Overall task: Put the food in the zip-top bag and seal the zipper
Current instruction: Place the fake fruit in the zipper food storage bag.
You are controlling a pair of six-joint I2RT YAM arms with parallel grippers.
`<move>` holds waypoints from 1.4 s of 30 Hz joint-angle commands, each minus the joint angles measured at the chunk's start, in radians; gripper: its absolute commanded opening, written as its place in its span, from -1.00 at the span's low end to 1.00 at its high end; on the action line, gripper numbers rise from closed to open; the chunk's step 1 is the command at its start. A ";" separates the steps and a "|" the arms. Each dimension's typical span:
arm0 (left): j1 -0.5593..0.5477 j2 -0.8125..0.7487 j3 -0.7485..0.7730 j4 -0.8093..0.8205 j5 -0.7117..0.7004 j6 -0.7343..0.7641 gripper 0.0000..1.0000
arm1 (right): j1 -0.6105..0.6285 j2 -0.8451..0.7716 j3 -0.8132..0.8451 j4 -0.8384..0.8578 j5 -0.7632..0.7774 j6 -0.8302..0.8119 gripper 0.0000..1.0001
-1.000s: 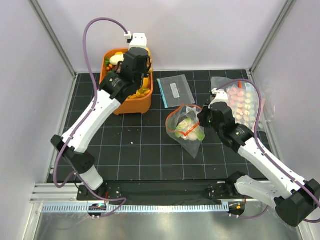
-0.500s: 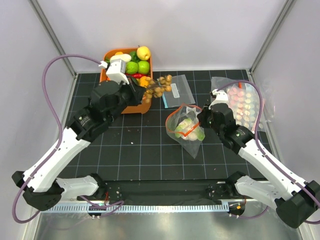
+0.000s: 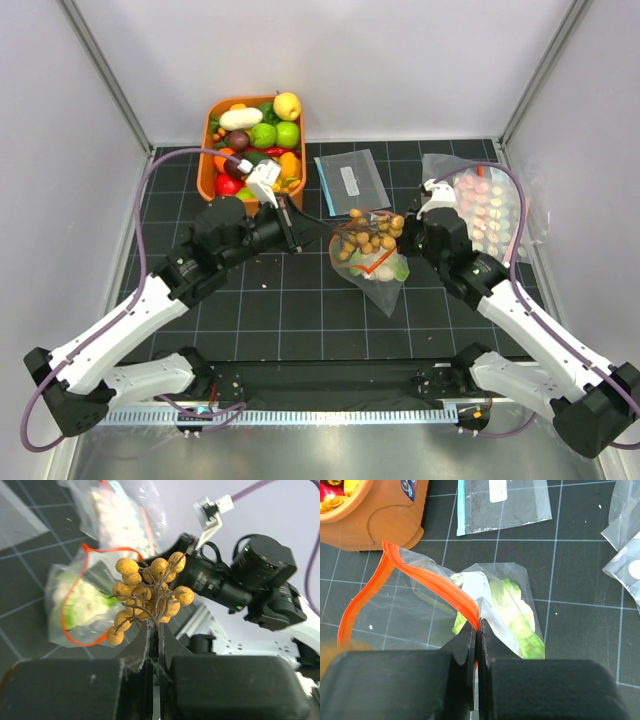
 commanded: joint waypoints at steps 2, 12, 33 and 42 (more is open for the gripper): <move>-0.005 -0.018 -0.026 0.186 0.138 -0.057 -1.00 | -0.003 -0.064 -0.020 0.067 -0.001 0.017 -0.99; -0.004 0.068 -0.144 0.381 0.121 -0.084 -1.00 | -0.003 -0.116 -0.046 0.088 -0.004 0.031 -0.98; 0.018 0.210 -0.133 0.183 -0.022 0.138 -1.00 | -0.003 -0.096 -0.031 0.048 0.064 0.048 -0.98; 0.018 0.164 -0.121 0.107 0.023 0.204 -1.00 | -0.005 -0.095 -0.026 0.027 0.114 0.050 -0.99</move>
